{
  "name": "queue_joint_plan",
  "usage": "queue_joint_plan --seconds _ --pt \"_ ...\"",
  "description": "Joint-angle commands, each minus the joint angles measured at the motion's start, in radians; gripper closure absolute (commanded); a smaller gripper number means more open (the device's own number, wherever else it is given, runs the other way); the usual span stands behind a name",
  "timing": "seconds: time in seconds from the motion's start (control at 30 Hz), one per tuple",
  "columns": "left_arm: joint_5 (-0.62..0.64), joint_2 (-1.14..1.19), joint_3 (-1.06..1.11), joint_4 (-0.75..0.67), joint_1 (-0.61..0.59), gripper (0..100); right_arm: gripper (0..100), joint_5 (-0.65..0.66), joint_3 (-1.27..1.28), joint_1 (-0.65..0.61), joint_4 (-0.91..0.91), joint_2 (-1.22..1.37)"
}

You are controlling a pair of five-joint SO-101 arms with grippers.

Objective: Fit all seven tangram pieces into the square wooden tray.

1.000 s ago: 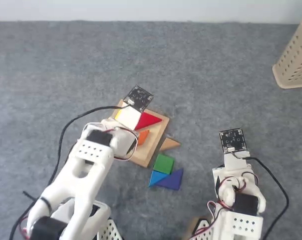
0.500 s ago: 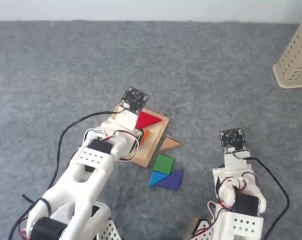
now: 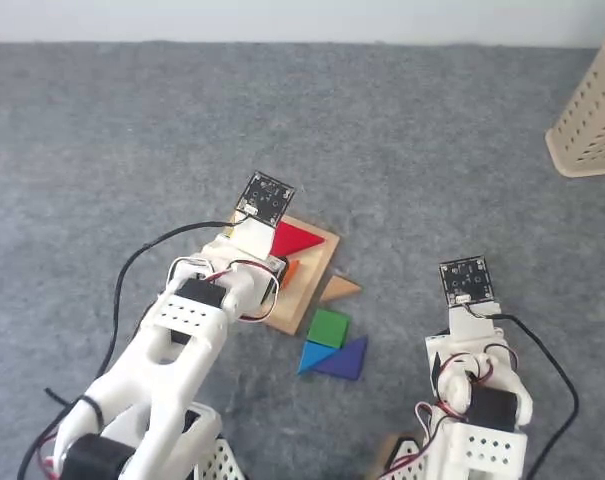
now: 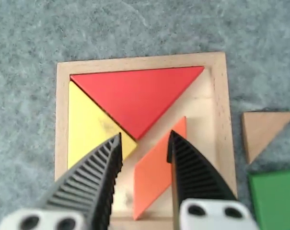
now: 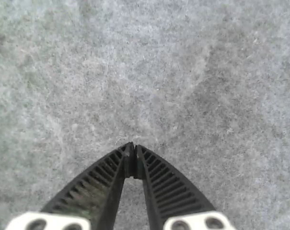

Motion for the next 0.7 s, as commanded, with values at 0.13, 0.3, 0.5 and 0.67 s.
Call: queue_joint_plan --seconds 0.13,0.3,0.5,0.67 --pt "0.018 0.091 -0.119 0.021 -0.032 85 99.2 0.011 0.006 0.012 -0.013 -0.015" --pt "0.018 0.206 -0.197 0.021 -0.081 85 99.2 0.011 0.006 0.012 -0.013 -0.015" --pt "0.011 0.236 -0.2 0.025 -0.069 85 99.2 0.011 0.006 0.012 -0.013 -0.015" --pt "-0.043 0.245 -0.217 0.118 0.025 85 99.2 0.011 0.006 0.012 -0.013 -0.015"
